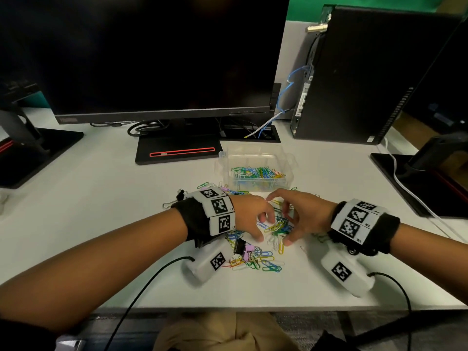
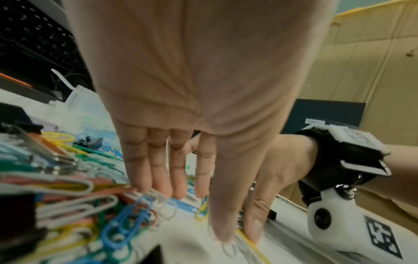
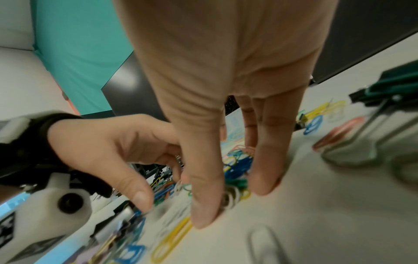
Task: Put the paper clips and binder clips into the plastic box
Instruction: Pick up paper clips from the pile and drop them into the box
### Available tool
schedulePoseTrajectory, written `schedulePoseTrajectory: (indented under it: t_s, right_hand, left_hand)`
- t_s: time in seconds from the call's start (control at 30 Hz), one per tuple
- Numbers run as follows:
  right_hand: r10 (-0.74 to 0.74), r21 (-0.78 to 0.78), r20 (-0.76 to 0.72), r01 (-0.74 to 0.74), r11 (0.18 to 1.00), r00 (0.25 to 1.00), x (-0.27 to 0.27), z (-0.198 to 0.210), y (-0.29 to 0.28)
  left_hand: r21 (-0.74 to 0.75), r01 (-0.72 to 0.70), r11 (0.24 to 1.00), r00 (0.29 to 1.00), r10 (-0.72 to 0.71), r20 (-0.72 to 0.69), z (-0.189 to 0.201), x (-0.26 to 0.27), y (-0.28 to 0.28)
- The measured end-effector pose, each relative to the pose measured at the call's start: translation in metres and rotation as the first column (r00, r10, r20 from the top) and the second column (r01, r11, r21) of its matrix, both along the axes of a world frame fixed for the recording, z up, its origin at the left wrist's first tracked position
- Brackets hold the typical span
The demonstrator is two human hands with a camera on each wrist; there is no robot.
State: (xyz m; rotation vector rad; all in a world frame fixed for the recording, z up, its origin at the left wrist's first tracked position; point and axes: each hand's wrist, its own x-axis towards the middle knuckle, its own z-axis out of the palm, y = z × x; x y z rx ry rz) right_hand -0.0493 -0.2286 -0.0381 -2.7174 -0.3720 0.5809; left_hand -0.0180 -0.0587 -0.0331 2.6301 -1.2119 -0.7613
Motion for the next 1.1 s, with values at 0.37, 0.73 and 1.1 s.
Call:
schedulePoseTrajectory:
  t_s: [0.37,0.73,1.1]
  right_hand:
    - [0.165,0.003,0.045,-0.165,0.986,0.985,0.017,-0.005,0.013]
    - [0.078,0.03,-0.014,-0.078,0.996,0.997,0.012,0.004,0.012]
    - [-0.185,0.271,0.091,0.154,0.95,0.978,0.057,0.05,0.006]
  left_hand:
    - [0.123,-0.074,0.99,0.997,0.07,0.039,0.006,0.008,0.024]
    - [0.061,-0.025,0.998,0.996,0.02,0.087,0.001,0.015,0.02]
    - [-0.284,-0.211,0.935,0.976,0.187,-0.111,0.011,0.044,0.032]
